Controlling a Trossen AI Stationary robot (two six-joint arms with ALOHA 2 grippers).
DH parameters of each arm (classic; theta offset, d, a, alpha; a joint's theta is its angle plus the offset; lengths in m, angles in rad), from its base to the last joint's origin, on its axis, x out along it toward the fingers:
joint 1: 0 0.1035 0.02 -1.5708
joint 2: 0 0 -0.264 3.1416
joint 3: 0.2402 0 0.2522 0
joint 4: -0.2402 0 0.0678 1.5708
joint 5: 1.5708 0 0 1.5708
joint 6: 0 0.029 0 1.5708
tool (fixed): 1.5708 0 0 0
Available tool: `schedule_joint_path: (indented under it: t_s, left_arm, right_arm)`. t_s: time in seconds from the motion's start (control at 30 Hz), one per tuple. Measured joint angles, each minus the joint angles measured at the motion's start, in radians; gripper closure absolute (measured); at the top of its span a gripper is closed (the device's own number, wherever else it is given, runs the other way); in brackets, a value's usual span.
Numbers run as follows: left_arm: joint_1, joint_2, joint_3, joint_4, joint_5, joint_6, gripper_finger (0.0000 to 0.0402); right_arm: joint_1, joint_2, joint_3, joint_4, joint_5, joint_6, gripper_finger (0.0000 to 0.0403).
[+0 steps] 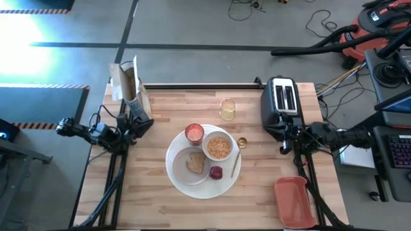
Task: Arrange a breakfast setting
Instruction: Return to Home Position
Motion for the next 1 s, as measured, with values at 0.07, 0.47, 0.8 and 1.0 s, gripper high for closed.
schedule_joint_path:
  t_s: [0.07,0.47,0.8,1.0]
  left_arm:
    - [0.0,0.0,0.0,-0.008,0.0,0.0,0.0324]
    - [0.0,0.0,0.0,-0.01,0.0,0.0,0.0324]
    - [0.0,0.0,0.0,-0.01,-0.001,0.0,0.0324]
    - [0.0,0.0,0.0,-0.01,-0.001,0.0,0.0324]
  right_arm:
    - [-0.015,0.0,0.0,0.0,-0.008,-0.002,0.0369]
    - [-0.023,0.0,0.0,-0.016,-0.059,0.001,0.0369]
    - [0.019,0.0,0.0,-0.01,-0.062,-0.002,0.0369]
    - [0.05,0.0,0.0,-0.01,-0.063,-0.003,0.0369]
